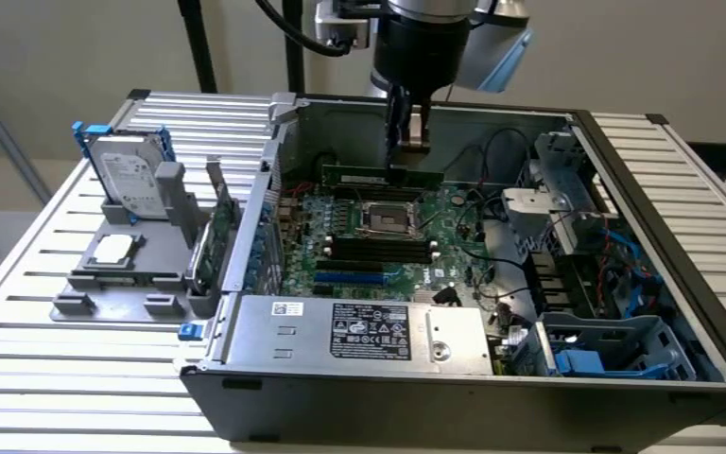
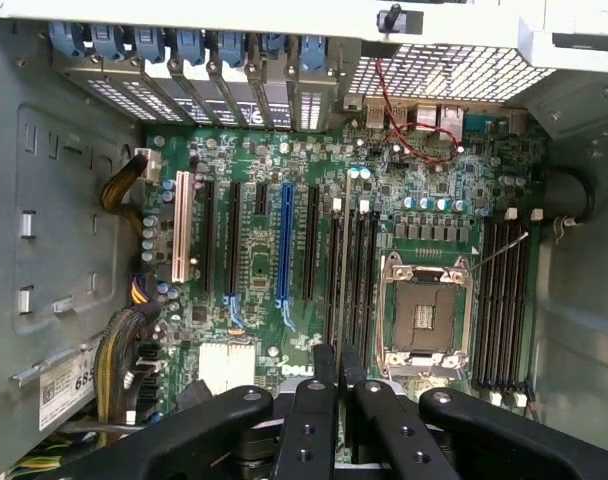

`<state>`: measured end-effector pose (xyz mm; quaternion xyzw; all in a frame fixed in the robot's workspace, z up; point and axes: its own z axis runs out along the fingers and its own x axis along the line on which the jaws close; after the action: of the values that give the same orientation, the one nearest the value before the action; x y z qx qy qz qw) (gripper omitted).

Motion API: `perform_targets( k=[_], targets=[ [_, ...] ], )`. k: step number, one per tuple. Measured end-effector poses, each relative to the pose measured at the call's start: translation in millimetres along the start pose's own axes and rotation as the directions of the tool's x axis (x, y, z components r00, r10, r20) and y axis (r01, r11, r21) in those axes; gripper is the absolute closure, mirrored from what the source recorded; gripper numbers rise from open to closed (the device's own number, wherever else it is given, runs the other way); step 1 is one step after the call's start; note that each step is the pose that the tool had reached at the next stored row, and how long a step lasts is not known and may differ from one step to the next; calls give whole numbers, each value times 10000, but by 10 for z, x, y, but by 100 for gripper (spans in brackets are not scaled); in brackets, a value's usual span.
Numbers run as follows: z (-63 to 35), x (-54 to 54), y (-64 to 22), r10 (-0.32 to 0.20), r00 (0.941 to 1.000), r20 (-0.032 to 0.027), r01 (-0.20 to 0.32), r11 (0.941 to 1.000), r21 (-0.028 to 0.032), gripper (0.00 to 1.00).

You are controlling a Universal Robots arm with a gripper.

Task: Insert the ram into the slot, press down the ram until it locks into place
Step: 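Insert the ram into the slot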

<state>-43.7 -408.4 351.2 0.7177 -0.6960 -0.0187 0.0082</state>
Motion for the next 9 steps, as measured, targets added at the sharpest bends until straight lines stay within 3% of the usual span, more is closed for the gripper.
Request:
perform_targets(
  k=[9],
  targets=[
    [165,-51,-43,-58,10000,0,58,10000,0,87]
  ],
)
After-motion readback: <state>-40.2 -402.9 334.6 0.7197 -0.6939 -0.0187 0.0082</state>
